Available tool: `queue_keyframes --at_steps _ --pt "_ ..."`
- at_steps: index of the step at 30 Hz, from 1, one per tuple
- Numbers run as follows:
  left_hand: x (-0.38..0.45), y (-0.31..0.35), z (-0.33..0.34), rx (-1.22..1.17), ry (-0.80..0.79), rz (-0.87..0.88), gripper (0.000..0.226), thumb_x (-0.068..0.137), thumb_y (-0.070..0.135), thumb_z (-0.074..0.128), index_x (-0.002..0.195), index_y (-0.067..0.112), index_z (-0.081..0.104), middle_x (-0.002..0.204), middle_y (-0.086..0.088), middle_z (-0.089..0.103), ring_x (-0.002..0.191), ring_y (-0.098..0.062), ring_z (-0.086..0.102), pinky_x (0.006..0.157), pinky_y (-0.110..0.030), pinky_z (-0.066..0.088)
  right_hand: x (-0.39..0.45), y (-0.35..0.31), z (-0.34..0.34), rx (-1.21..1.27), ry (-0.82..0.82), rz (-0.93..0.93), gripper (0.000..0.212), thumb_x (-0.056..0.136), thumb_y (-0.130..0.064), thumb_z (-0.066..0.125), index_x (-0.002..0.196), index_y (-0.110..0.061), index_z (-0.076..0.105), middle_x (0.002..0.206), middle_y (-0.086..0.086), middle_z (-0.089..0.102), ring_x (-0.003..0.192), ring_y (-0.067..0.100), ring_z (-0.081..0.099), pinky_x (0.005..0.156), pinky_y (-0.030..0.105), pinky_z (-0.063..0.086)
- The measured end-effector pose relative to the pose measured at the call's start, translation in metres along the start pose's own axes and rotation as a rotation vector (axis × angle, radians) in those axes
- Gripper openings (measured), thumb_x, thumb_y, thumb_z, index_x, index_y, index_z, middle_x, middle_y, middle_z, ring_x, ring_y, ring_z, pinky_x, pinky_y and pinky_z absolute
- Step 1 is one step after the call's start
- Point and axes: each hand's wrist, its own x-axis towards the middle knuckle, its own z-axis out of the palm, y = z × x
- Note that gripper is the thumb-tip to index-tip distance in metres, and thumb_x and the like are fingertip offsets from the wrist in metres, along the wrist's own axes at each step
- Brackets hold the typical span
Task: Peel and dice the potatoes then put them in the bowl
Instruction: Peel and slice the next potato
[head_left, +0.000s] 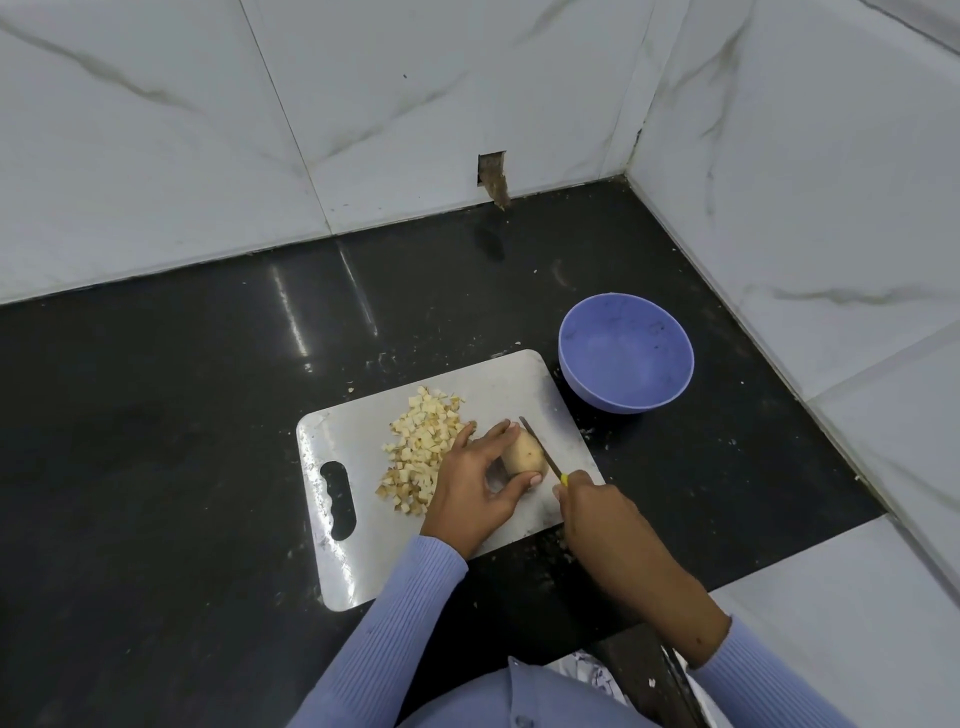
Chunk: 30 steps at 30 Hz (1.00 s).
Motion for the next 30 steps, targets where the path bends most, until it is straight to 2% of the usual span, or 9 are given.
queue_keyframes --at_steps 5,8,11,15,18,20,23,27,30 --pt "0.001 -0.001 -0.001 -0.033 -0.02 -0.028 0.06 0.075 0.024 0.08 0.128 0.013 0.058 0.135 -0.006 0.053 0.132 -0.012 0.032 0.112 -0.021 0.015 0.005 -0.002 -0.003 -0.012 -0.042 0.007 0.028 0.104 -0.028 0.026 0.109 -0.007 0.044 0.098 0.012 0.056 0.083 0.025 0.052 0.066 0.031 0.036" --pt "0.0 -0.001 -0.002 -0.047 -0.029 -0.027 0.06 0.075 0.022 0.08 0.129 0.013 0.057 0.136 -0.007 0.052 0.125 0.0 0.027 0.111 -0.018 0.014 0.023 -0.004 -0.002 0.035 -0.101 0.007 0.019 0.102 -0.018 0.03 0.105 -0.007 0.045 0.087 0.008 0.046 0.081 0.025 0.051 0.066 0.031 0.037" --pt "0.0 -0.001 -0.002 -0.053 -0.034 -0.031 0.06 0.074 0.022 0.08 0.129 0.013 0.057 0.136 -0.005 0.052 0.121 0.009 0.024 0.111 -0.019 0.016 0.022 0.002 0.001 0.064 -0.123 0.0 0.015 0.103 -0.022 0.029 0.094 -0.013 0.037 0.085 0.006 0.045 0.074 0.021 0.046 0.061 0.031 0.035" --pt "-0.001 -0.008 -0.001 -0.09 -0.033 -0.098 0.062 0.073 0.025 0.081 0.129 0.015 0.057 0.136 -0.001 0.053 0.137 -0.014 0.028 0.111 -0.017 0.015 -0.005 0.017 0.018 0.032 -0.141 0.021 0.02 0.103 -0.026 0.029 0.097 -0.01 0.04 0.088 0.009 0.051 0.085 0.026 0.056 0.068 0.031 0.038" --pt "-0.001 -0.012 -0.001 -0.098 -0.028 -0.102 0.063 0.07 0.026 0.083 0.127 0.015 0.059 0.133 0.0 0.055 0.136 -0.017 0.035 0.11 -0.008 0.012 -0.014 0.028 0.026 0.042 -0.125 0.052 0.029 0.103 -0.029 0.03 0.106 -0.006 0.047 0.092 0.012 0.058 0.09 0.029 0.061 0.073 0.034 0.043" --pt "-0.001 -0.013 -0.001 -0.113 -0.023 -0.107 0.063 0.069 0.029 0.084 0.126 0.015 0.06 0.132 0.001 0.056 0.135 -0.018 0.038 0.112 -0.013 0.013 -0.017 0.034 0.024 0.126 -0.121 0.055 0.031 0.103 -0.033 0.03 0.099 -0.009 0.049 0.086 0.007 0.057 0.081 0.023 0.059 0.071 0.029 0.044" --pt "-0.001 -0.014 0.0 -0.138 -0.014 -0.132 0.064 0.067 0.029 0.085 0.124 0.016 0.061 0.13 0.001 0.058 0.134 -0.02 0.041 0.114 -0.023 0.017 -0.023 0.036 0.016 0.261 -0.072 0.027 0.031 0.103 -0.033 0.03 0.078 -0.02 0.043 0.071 -0.002 0.049 0.061 0.009 0.047 0.056 0.019 0.037" --pt "-0.001 -0.013 0.0 -0.155 -0.013 -0.14 0.064 0.065 0.03 0.086 0.123 0.016 0.062 0.13 0.0 0.059 0.131 -0.021 0.045 0.118 -0.036 0.021 -0.017 0.027 0.006 0.347 0.058 -0.027 0.034 0.102 -0.035 0.032 0.071 -0.022 0.037 0.065 -0.001 0.045 0.057 0.011 0.044 0.056 0.025 0.036" --pt "-0.001 -0.011 -0.001 -0.126 -0.012 -0.105 0.063 0.066 0.027 0.086 0.122 0.01 0.062 0.129 -0.003 0.059 0.127 -0.013 0.049 0.118 -0.034 0.021 -0.012 0.014 0.001 0.347 0.109 -0.073 0.036 0.102 -0.034 0.032 0.068 -0.023 0.032 0.062 0.0 0.044 0.056 0.016 0.042 0.056 0.031 0.035"
